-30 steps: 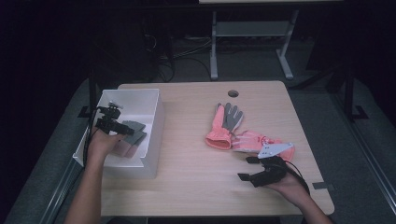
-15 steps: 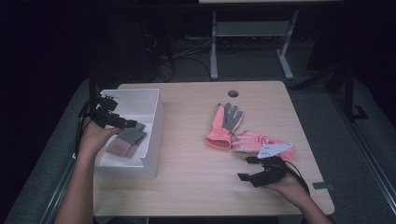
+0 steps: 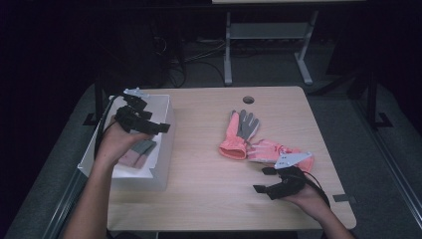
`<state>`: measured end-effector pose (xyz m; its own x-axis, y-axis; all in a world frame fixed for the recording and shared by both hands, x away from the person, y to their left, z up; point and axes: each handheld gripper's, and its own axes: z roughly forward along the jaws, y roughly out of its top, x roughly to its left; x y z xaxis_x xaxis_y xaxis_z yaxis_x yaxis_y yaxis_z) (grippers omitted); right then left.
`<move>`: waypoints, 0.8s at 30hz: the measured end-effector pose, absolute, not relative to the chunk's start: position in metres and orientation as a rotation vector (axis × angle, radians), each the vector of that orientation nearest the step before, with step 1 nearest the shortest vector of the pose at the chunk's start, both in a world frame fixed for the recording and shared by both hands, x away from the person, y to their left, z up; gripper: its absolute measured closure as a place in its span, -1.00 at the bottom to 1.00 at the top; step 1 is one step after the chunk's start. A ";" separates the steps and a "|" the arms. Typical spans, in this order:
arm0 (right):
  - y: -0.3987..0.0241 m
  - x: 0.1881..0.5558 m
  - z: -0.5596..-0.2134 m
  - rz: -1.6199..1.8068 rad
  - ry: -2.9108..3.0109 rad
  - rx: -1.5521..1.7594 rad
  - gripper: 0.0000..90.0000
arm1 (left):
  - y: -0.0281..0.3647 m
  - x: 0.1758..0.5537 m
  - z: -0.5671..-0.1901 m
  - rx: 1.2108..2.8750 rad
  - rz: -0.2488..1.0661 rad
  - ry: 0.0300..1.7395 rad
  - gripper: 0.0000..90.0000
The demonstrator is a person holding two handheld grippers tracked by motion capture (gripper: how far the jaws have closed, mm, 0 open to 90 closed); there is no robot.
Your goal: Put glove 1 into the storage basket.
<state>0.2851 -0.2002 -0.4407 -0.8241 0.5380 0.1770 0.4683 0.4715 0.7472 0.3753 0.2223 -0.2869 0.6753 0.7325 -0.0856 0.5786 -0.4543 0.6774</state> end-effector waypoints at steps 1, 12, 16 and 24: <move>-0.200 0.285 -0.441 1.292 2.624 0.896 -0.42 | 0.222 0.375 -0.287 2.190 0.285 1.004 -0.70; -0.201 0.285 -0.440 1.292 2.624 0.893 -0.42 | 0.146 0.357 -0.312 2.262 0.166 0.839 -0.68; -0.202 0.284 -0.440 1.297 2.622 0.898 -0.42 | 0.129 0.349 -0.328 2.281 0.143 0.801 -0.68; -0.202 0.284 -0.440 1.292 2.624 0.903 -0.42 | 0.113 0.335 -0.363 2.304 0.109 0.733 -0.67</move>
